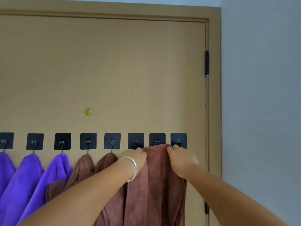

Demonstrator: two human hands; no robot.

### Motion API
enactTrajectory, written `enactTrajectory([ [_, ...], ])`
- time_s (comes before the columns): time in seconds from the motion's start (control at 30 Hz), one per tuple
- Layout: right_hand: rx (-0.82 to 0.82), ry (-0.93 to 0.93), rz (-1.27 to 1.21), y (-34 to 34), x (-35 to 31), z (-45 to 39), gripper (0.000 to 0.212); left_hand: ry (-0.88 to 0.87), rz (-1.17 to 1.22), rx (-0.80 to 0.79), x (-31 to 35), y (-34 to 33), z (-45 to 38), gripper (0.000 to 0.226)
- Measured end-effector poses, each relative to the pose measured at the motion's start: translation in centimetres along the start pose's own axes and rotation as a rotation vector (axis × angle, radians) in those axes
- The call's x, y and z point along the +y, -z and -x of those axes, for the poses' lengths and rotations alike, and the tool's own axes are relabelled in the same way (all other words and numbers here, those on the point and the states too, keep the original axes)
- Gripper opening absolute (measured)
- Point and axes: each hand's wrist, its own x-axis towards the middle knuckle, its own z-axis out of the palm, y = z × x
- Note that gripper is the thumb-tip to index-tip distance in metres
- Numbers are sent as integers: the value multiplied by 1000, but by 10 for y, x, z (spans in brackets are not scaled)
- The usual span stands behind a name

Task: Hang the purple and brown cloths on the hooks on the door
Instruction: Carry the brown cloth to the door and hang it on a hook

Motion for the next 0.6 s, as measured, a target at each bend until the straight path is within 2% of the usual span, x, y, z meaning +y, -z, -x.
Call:
enactTrajectory([
  [0.17, -16, 0, -43, -26, -13, 15, 37, -54, -124, -80, 28, -18, -11, 39],
  [0.3, -80, 2, -191, -44, -18, 23, 35, -40, -7, -200, 48, -24, -11, 45],
  [0.47, -139, -9, -325, -60, -16, 31, 45, -79, -36, -321, 55, -22, 4, 61],
  [0.53, -152, -11, -279, -64, -14, 38, 46, -83, -109, -366, 59, -21, 12, 64],
  [0.6, -152, 6, -140, -68, -10, 47, 44, -110, -198, -345, 62, -20, 18, 63],
])
